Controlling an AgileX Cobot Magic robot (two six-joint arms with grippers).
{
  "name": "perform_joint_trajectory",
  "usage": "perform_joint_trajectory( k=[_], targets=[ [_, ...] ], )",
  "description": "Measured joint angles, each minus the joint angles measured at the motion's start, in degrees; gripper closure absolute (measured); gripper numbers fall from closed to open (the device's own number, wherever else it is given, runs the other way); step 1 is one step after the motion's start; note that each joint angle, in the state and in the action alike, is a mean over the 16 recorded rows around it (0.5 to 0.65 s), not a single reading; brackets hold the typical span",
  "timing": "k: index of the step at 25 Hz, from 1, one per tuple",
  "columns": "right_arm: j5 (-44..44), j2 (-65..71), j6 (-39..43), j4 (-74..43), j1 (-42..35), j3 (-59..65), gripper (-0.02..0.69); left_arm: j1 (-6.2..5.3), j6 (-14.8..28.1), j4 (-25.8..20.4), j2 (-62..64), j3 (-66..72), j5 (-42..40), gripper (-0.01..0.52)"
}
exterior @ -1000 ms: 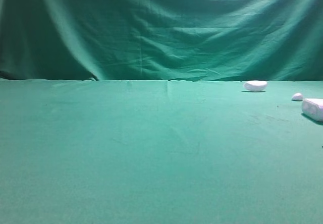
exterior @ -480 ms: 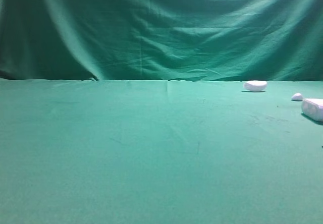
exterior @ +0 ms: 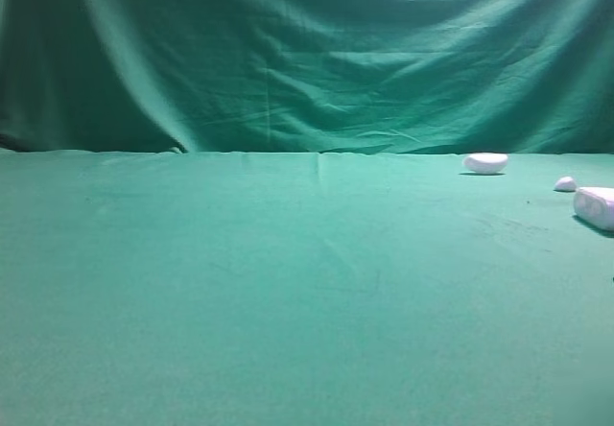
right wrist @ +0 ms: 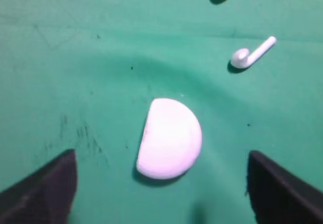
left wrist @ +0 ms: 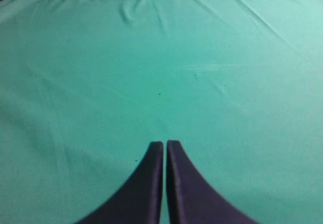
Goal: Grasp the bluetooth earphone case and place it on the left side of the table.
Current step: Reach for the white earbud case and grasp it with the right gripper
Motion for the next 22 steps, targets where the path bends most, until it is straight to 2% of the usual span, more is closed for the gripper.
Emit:
perform_joint_trajectory(
  k=[4, 7, 15, 22],
  targets=[
    [-1.77, 4.24, -1.43, 0.9, 0.0, -1.07, 0.109, 0.0, 0.0, 0.0, 0.0, 0.0, 0.0, 0.514],
    [-1.95, 7.35, -2.48, 1.12, 0.0, -2.31, 0.078, 0.0, 0.0, 0.0, 0.0, 0.0, 0.0, 0.514],
    [-1.05, 14.19, -4.14, 0.36, 0.0, -5.68, 0.137, 0.0, 0.0, 0.0, 0.0, 0.0, 0.0, 0.514],
    [-0.46, 16.68, -4.5, -1.7, 0.01, -6.95, 0.227, 0.0, 0.0, 0.0, 0.0, 0.0, 0.0, 0.514]
  ],
)
